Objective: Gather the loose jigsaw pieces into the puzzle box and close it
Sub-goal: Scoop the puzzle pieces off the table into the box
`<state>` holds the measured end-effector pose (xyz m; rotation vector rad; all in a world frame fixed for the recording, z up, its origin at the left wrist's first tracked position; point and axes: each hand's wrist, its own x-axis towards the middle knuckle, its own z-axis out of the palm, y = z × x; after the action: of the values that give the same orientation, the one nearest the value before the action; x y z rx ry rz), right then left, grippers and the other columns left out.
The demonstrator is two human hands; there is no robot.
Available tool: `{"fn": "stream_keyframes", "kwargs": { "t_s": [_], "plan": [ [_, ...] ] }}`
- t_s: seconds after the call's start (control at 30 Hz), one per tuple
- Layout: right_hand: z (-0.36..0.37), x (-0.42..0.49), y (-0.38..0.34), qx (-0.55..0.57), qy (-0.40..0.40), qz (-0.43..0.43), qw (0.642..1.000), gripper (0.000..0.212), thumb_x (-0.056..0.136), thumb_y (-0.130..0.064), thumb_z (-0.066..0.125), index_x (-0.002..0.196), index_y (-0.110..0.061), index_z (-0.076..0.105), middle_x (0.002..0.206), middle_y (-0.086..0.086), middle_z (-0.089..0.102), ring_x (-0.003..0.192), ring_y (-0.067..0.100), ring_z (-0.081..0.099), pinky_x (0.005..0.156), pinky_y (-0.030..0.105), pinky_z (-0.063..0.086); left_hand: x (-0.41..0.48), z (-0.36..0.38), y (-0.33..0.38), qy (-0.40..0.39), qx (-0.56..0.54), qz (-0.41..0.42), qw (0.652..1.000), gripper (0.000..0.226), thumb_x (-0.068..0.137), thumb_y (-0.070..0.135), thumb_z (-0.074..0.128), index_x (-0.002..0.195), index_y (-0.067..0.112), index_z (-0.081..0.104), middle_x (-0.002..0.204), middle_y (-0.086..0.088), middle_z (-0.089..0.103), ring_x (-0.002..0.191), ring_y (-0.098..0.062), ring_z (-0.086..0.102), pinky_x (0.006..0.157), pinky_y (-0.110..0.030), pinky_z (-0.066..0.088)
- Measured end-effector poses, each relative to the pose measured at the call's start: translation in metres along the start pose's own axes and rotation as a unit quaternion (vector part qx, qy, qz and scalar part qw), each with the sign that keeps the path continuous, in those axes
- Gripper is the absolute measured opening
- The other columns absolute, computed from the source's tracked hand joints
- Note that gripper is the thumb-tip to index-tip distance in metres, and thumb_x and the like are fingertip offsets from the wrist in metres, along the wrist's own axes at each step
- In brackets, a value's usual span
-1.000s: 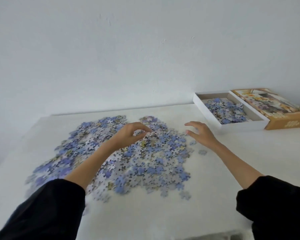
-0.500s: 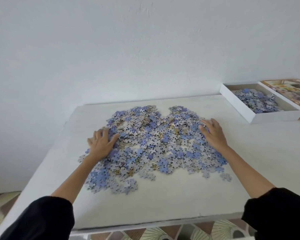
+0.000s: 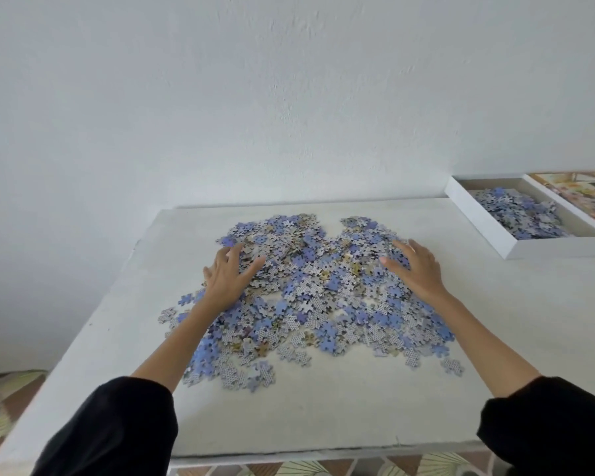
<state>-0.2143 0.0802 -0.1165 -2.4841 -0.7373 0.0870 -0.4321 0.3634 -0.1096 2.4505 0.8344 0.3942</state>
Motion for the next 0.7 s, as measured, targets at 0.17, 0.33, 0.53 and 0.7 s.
{"fn": "stream_keyframes", "kwargs": {
  "t_s": [0.17, 0.33, 0.53, 0.7],
  "plan": [
    [-0.004, 0.015, -0.025, -0.049, -0.058, -0.056, 0.996, 0.11, 0.044, -0.091, 0.033, 0.142, -0.044, 0.017, 0.155, 0.005, -0.005, 0.141, 0.033, -0.004, 0.108, 0.06, 0.002, 0.014, 0.002, 0.03, -0.02, 0.044, 0.088, 0.995, 0.121, 0.04, 0.101, 0.011, 0.143, 0.038, 0.019, 0.152, -0.006, 0.011, 0.141, -0.029, 0.008, 0.106, -0.065, -0.002],
    [-0.002, 0.03, -0.041, -0.085, -0.186, -0.07, 0.976, 0.13, 0.026, -0.101, 0.031, 0.141, -0.048, 0.001, 0.153, 0.011, -0.015, 0.14, 0.035, -0.011, 0.109, 0.062, 0.007, 0.029, 0.016, 0.051, -0.15, 0.092, 0.078, 0.981, 0.139, 0.019, 0.103, 0.017, 0.143, 0.045, -0.006, 0.154, -0.002, -0.015, 0.141, -0.032, -0.015, 0.105, -0.067, -0.007],
    [-0.001, 0.031, -0.052, -0.167, -0.245, -0.126, 0.947, 0.105, 0.059, -0.071, 0.063, 0.141, -0.048, 0.002, 0.154, 0.004, -0.012, 0.141, 0.034, -0.01, 0.109, 0.063, 0.007, 0.041, 0.023, 0.059, -0.238, 0.154, 0.112, 0.952, 0.145, 0.016, 0.104, 0.017, 0.143, 0.041, -0.014, 0.156, 0.005, -0.011, 0.142, -0.031, -0.011, 0.106, -0.068, -0.004],
    [0.002, 0.024, -0.052, -0.126, -0.22, -0.142, 0.957, 0.081, 0.065, -0.066, 0.065, 0.135, -0.049, 0.028, 0.153, 0.0, 0.004, 0.14, 0.031, 0.0, 0.111, 0.056, 0.008, 0.039, 0.019, 0.057, -0.207, 0.132, 0.174, 0.954, 0.121, 0.027, 0.101, 0.026, 0.136, 0.049, 0.028, 0.15, 0.009, 0.016, 0.138, -0.027, 0.011, 0.108, -0.06, 0.006]
  ]
}}
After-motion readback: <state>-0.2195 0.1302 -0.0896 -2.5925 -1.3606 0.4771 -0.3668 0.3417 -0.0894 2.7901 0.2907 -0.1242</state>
